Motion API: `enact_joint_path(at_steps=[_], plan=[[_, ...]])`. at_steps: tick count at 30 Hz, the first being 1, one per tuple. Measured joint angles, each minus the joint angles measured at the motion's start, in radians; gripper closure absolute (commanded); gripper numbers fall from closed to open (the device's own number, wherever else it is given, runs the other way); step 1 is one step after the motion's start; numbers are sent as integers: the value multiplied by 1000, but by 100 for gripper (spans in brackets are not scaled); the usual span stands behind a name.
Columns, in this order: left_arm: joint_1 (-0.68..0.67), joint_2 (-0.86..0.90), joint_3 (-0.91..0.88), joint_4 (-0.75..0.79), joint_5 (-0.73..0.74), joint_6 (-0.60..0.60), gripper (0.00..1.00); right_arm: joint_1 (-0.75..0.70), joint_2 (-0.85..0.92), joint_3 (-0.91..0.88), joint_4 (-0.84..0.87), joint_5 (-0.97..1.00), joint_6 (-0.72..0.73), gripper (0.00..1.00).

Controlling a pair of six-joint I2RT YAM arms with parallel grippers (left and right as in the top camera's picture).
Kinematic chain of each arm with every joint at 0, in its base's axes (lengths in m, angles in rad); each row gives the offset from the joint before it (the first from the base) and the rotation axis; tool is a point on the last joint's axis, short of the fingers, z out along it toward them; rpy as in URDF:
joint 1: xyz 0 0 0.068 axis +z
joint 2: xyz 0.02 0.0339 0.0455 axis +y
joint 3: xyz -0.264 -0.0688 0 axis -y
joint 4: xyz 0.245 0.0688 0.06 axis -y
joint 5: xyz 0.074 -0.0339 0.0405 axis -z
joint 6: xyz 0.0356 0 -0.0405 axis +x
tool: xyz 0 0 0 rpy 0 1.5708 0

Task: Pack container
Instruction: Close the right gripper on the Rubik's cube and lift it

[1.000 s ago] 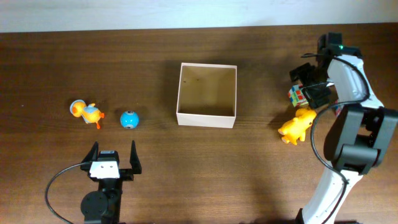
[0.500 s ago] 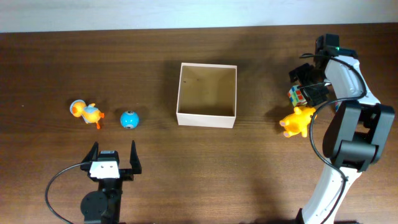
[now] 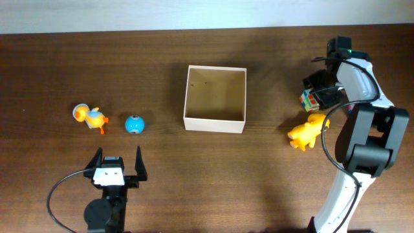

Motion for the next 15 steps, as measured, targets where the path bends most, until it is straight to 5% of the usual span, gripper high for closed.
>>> enact_joint_path(at_steps=[8, 15], plan=[[0, 0, 0, 0, 0, 0, 1, 0, 0, 0, 0, 5, -24, 61], [0, 0, 0, 0, 0, 0, 1, 0, 0, 1, 0, 16, -80, 57]])
